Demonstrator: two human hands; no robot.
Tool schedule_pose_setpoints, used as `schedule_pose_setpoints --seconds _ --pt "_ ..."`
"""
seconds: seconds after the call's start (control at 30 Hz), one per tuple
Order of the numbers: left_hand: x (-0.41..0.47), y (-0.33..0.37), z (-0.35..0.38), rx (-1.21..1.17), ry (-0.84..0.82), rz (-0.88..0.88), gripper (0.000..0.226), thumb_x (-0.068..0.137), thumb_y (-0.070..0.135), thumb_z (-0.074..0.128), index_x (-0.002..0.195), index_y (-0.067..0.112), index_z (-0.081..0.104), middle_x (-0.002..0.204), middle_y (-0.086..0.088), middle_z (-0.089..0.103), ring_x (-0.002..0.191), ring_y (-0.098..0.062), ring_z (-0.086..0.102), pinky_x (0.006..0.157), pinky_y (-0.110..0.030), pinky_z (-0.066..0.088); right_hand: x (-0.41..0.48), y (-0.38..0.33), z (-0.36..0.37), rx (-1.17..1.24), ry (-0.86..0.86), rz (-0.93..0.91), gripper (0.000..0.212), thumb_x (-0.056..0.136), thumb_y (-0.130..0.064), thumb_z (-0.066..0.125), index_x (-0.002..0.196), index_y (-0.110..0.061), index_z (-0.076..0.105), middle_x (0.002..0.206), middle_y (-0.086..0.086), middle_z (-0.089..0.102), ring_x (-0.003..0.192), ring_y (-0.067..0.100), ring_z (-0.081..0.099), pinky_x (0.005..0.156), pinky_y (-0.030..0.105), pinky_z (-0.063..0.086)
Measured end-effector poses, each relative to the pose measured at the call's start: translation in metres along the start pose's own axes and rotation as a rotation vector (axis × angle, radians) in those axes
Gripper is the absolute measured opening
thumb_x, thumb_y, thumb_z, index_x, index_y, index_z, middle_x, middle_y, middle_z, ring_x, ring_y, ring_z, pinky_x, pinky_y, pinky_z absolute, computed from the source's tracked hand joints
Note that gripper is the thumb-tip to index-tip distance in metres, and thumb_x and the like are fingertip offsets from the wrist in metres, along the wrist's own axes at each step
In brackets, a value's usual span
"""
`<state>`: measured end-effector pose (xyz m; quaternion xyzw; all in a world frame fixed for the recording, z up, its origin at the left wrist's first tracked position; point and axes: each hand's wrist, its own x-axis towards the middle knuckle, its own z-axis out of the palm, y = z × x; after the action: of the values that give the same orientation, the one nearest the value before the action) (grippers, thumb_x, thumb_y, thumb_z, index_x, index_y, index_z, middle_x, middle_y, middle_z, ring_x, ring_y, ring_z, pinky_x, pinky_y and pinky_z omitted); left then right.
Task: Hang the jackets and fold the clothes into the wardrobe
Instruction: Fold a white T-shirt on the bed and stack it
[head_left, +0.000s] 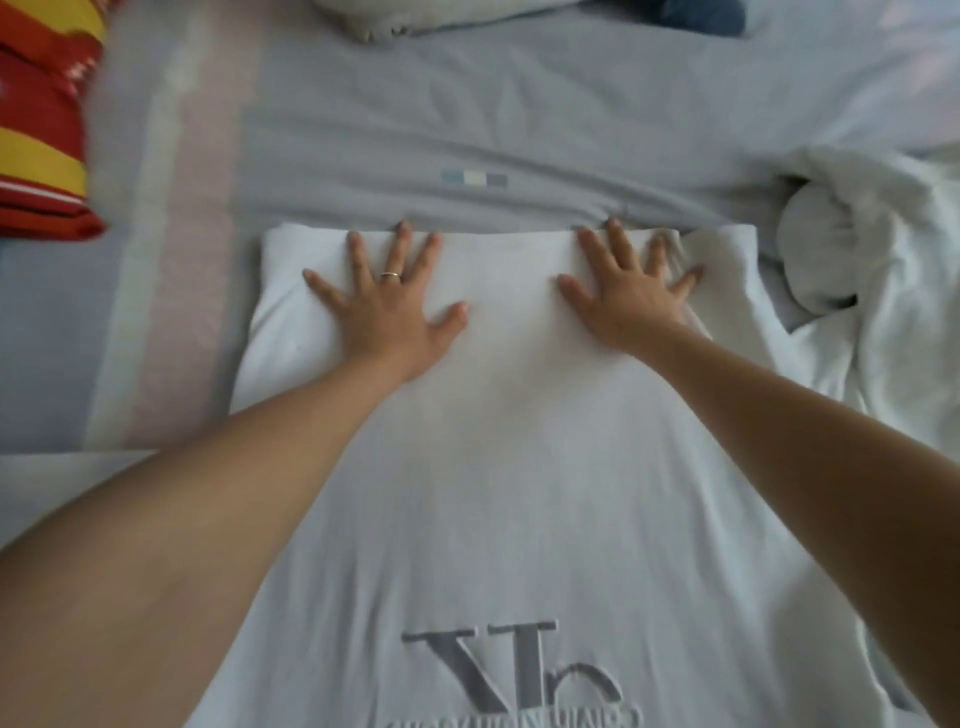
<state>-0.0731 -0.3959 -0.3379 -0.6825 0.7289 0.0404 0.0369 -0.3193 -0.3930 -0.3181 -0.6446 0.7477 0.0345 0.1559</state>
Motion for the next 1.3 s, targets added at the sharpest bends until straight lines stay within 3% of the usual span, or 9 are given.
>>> schedule_pose_setpoints --seconds 0.13,0.23,0.33,0.43,0.63,0.73,0.9,1.03,1.3 --pt "0.0 -0.001 0.001 0.018 0.022 -0.006 0.079 0.079 0.073 0.019 0.149 0.042 -0.001 0.16 0.012 -0.003 0.145 -0.037 -0.005 0.099 -0.079 0.001 -0.019 0.037 -0.01 0.213 0.543 0.287 0.055 0.094 -0.035 0.046 0.144 -0.018 0.032 0.153 0.009 0.029 0.142 0.027 0.024 0.115 0.042 0.009" --pt "0.001 0.0 0.0 0.031 0.033 -0.009 0.077 0.082 0.071 0.024 0.149 0.041 0.001 0.16 0.011 -0.002 0.145 -0.037 -0.004 0.099 -0.079 0.001 -0.009 0.074 -0.034 0.552 0.365 0.763 0.064 0.082 -0.039 0.065 0.135 -0.012 0.042 0.141 0.013 0.044 0.13 0.03 0.042 0.108 0.04 0.03" --pt "0.0 0.001 -0.002 0.025 0.034 -0.006 0.076 0.083 0.067 0.03 0.149 0.04 0.004 0.16 0.01 0.001 0.145 -0.037 -0.002 0.099 -0.079 0.002 -0.003 0.086 -0.054 0.767 0.161 0.594 0.04 0.078 -0.022 0.074 0.114 -0.01 0.061 0.105 0.012 0.064 0.09 0.023 0.06 0.078 0.032 0.049" --pt "0.0 0.003 -0.004 0.025 0.025 -0.004 0.076 0.084 0.064 0.034 0.15 0.039 0.007 0.16 0.009 0.004 0.145 -0.037 0.001 0.099 -0.079 0.003 0.002 0.083 -0.064 0.875 0.171 0.497 0.029 0.083 -0.011 0.068 0.112 -0.01 0.062 0.087 0.006 0.058 0.067 0.013 0.051 0.053 0.019 0.04" --pt "-0.001 0.002 -0.007 0.024 0.014 0.004 0.077 0.083 0.061 0.037 0.15 0.038 0.008 0.16 0.009 0.004 0.145 -0.037 0.002 0.099 -0.079 0.004 0.016 0.095 -0.08 0.96 0.37 0.559 0.028 0.077 -0.007 0.072 0.086 -0.022 0.05 0.078 -0.009 0.045 0.076 0.01 0.047 0.055 0.012 0.038" --pt "0.0 0.002 -0.007 0.027 0.016 0.003 0.077 0.084 0.06 0.037 0.15 0.037 0.007 0.16 0.008 0.005 0.145 -0.037 0.002 0.099 -0.08 0.004 0.018 0.101 -0.085 0.852 0.422 0.446 0.035 0.076 -0.003 0.07 0.097 -0.02 0.049 0.08 -0.016 0.038 0.07 0.0 0.04 0.06 0.009 0.036" --pt "0.0 0.003 -0.006 0.015 0.027 0.004 0.076 0.084 0.059 0.038 0.15 0.037 0.007 0.16 0.007 0.004 0.145 -0.037 0.001 0.099 -0.079 0.004 0.013 0.109 -0.067 0.612 0.497 0.516 0.029 0.084 -0.006 0.055 0.113 -0.01 0.058 0.106 0.005 0.064 0.101 0.022 0.057 0.078 0.022 0.035" --pt "0.002 0.002 -0.005 0.016 0.017 0.008 0.076 0.083 0.059 0.037 0.15 0.037 0.008 0.16 0.008 0.004 0.145 -0.036 0.001 0.1 -0.079 0.002 0.007 0.104 -0.054 0.44 0.465 0.461 0.031 0.089 -0.014 0.053 0.12 -0.012 0.057 0.128 0.011 0.052 0.118 0.026 0.048 0.089 0.028 0.036" --pt "0.0 0.001 -0.011 0.016 -0.009 0.0 0.077 0.083 0.059 0.036 0.15 0.037 0.007 0.16 0.007 0.004 0.145 -0.037 0.002 0.1 -0.079 0.003 0.006 0.118 -0.073 0.151 0.348 0.445 0.025 0.093 -0.012 0.047 0.114 -0.009 0.06 0.121 0.017 0.055 0.109 0.036 0.053 0.085 0.038 0.041"
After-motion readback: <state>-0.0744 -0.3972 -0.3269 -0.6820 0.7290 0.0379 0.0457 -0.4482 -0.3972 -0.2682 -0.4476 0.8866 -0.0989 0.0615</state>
